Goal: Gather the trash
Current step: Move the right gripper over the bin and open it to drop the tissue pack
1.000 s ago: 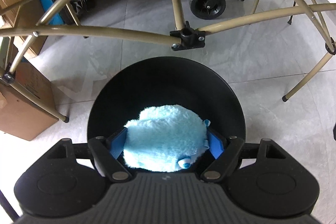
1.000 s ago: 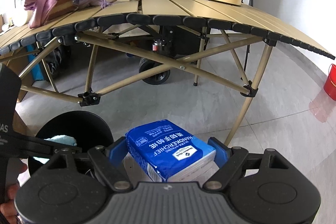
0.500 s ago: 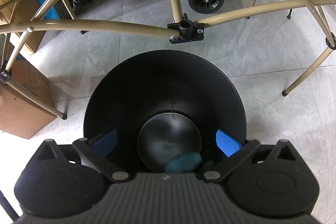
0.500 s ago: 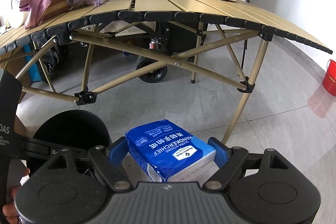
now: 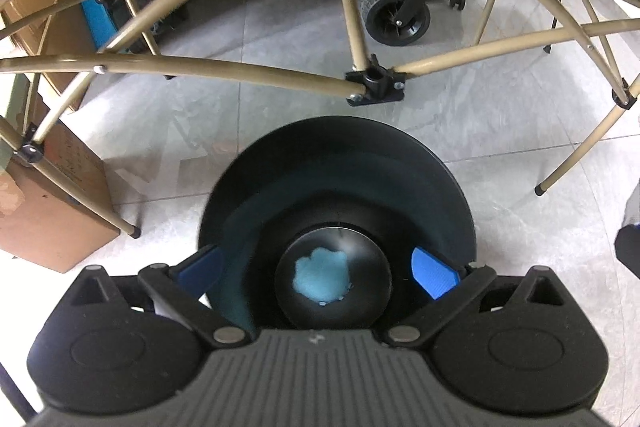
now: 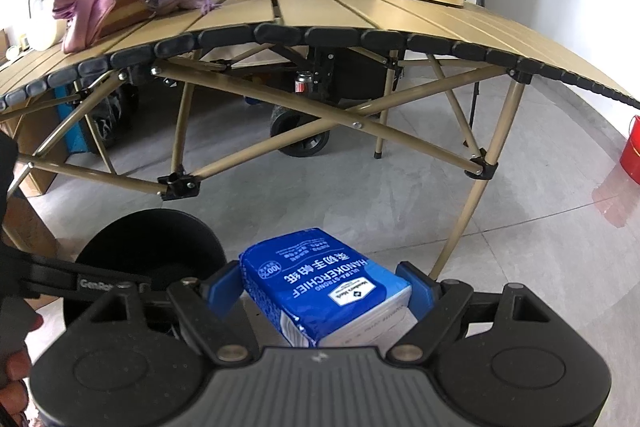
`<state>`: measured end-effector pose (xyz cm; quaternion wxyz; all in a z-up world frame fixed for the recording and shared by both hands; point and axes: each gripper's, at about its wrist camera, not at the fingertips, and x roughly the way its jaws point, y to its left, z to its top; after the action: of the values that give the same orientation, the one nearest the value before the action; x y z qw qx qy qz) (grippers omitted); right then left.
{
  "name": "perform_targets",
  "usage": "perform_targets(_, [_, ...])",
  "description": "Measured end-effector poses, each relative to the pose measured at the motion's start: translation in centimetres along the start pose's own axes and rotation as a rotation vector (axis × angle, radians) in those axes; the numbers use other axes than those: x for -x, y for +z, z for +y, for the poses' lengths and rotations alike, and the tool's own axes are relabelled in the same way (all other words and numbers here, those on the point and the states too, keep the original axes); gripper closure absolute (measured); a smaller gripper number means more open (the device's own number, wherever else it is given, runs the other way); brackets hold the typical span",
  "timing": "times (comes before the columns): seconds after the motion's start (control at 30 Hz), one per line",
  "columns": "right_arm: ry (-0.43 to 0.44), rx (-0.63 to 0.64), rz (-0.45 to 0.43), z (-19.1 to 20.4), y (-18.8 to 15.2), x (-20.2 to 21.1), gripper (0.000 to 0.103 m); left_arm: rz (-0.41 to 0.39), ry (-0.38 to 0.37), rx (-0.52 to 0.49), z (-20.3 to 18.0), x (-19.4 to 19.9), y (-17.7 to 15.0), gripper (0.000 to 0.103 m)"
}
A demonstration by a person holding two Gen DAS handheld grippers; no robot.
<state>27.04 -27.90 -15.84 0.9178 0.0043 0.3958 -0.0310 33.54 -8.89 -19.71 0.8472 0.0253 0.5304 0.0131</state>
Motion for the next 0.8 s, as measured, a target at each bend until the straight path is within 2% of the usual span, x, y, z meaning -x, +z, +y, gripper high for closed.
perform_targets(0.3, [0.049,0.02,0.031,2.9,0.2,0.0,0.021,-0.06,0.035,0.028,4.3,2.8,-0.9,0.0])
perform_targets(0.67, [0.149,0.076,0.032,9.1,1.4,0.2,0.021,-0.143,0.072,0.127,11.1,6.8,-2.4,0.0])
perform_targets(0.8, [0.183,0.101,0.051,11.5,1.7,-0.4,0.021,-0.151,0.058,0.196,14.1,7.8,-2.6,0.0])
